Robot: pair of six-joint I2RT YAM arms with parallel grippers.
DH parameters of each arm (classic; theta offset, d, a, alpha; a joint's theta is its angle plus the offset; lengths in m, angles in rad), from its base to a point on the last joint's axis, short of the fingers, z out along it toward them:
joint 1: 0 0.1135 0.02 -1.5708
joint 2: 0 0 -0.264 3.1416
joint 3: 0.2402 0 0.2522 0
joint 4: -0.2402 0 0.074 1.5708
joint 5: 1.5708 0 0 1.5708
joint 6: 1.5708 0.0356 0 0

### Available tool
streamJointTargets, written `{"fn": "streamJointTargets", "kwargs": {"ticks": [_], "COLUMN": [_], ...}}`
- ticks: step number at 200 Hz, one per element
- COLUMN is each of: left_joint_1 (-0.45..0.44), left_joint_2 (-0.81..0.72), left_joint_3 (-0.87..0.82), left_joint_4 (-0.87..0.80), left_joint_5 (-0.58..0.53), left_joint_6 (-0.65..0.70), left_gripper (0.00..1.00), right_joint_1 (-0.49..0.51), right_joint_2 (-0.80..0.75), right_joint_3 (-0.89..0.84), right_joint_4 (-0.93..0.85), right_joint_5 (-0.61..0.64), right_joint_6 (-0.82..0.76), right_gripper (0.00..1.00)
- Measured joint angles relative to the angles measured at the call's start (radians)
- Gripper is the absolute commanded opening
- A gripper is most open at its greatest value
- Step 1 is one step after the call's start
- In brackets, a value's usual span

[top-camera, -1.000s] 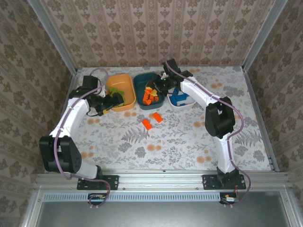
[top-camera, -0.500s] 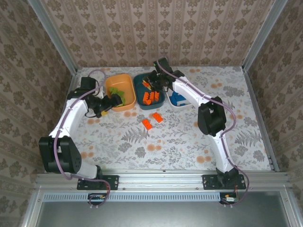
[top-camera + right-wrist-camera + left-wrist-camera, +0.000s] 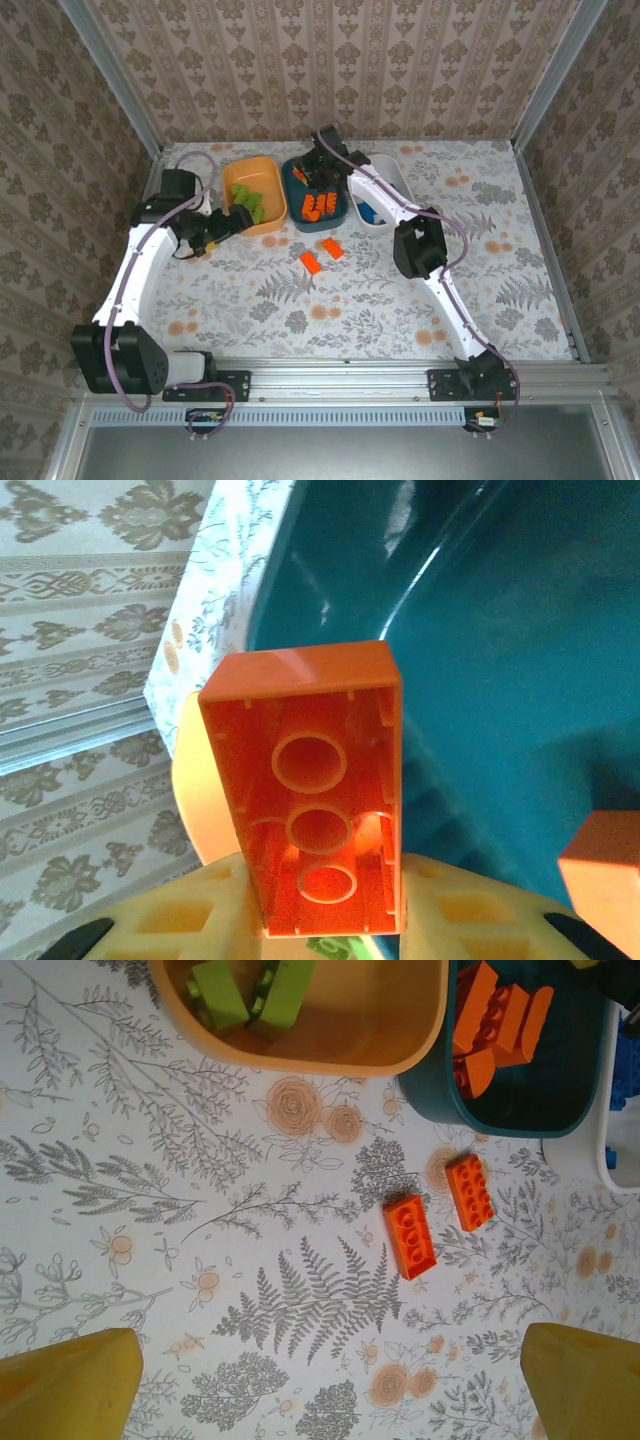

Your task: Sort the legos into containers by color

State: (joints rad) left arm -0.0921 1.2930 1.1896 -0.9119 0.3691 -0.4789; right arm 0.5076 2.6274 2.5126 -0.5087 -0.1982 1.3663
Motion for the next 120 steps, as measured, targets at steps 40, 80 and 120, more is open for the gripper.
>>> {"fn": "streamJointTargets", "kwargs": {"ticks": [40, 80, 120], "left_joint_1": [-0.005, -0.006, -0.012], "left_joint_2": [-0.015, -0.037, -0.071], "left_joint_3": [-0.014, -0.014, -0.014], "left_joint_4": [-0.027, -0.042, -0.043], "left_joint_5": [-0.023, -0.046, -0.065], "left_joint_6": [-0.008, -0.026, -0.04], "left_gripper": [1.0, 1.0, 1.0], "right_joint_1": [0.0, 0.0, -0.003], "right_joint_2": [0.019, 0.032, 0.039], "right_joint_3": [0.014, 0.059, 0.08], "right_joint_4": [-0.014, -0.018, -0.019], "right_joint_5": [0.004, 0.003, -0.013], "right_joint_6": [0.0, 0.0, -0.002], "right_gripper": [0.39, 0.55, 0.58]}}
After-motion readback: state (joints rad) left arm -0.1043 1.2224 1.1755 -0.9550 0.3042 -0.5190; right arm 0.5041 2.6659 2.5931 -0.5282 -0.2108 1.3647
